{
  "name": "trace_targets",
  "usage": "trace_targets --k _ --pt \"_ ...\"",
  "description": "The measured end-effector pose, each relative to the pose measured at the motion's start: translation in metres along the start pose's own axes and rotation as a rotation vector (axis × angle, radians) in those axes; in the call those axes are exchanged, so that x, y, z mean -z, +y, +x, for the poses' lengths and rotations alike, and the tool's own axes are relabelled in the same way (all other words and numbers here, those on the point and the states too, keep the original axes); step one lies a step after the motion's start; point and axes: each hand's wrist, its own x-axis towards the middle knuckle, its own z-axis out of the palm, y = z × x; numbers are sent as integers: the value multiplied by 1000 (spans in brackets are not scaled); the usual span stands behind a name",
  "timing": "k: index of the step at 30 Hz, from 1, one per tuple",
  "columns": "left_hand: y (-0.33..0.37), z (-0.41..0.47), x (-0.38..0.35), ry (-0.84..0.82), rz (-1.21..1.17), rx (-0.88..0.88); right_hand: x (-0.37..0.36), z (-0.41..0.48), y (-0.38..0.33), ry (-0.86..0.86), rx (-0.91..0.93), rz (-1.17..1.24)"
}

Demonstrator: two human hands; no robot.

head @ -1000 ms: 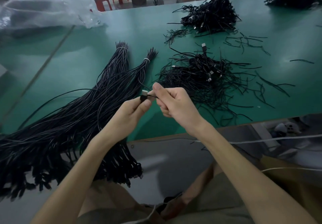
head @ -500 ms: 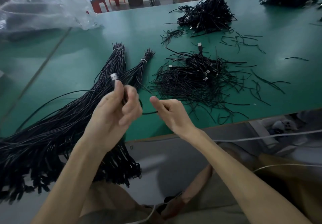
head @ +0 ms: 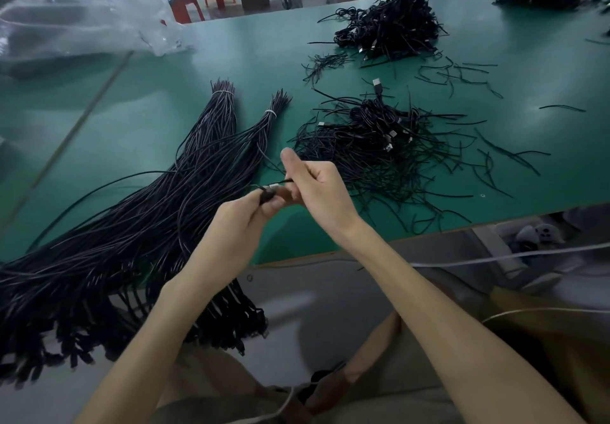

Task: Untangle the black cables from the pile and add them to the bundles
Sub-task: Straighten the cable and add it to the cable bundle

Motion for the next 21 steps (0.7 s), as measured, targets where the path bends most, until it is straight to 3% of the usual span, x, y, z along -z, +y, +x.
trace_targets --k 5,10,14,16,19,21 --pt "-7 1 -10 71 -98 -61 -12 -15 -1 -25 38 21" --pt "-10 5 -9 -37 -860 1 -21 -26 6 -111 7 149" --pt "-4 15 9 34 -1296 112 -30 -38 18 -171 -39 81" --pt "-3 13 21 -14 -1460 148 -30 -38 21 -146 -66 23" --pt "-1 1 36 -183 -1380 114 -28 -30 22 -43 -79 -45" --pt "-3 -8 43 -283 -1043 79 -24 -21 21 50 -83 -71"
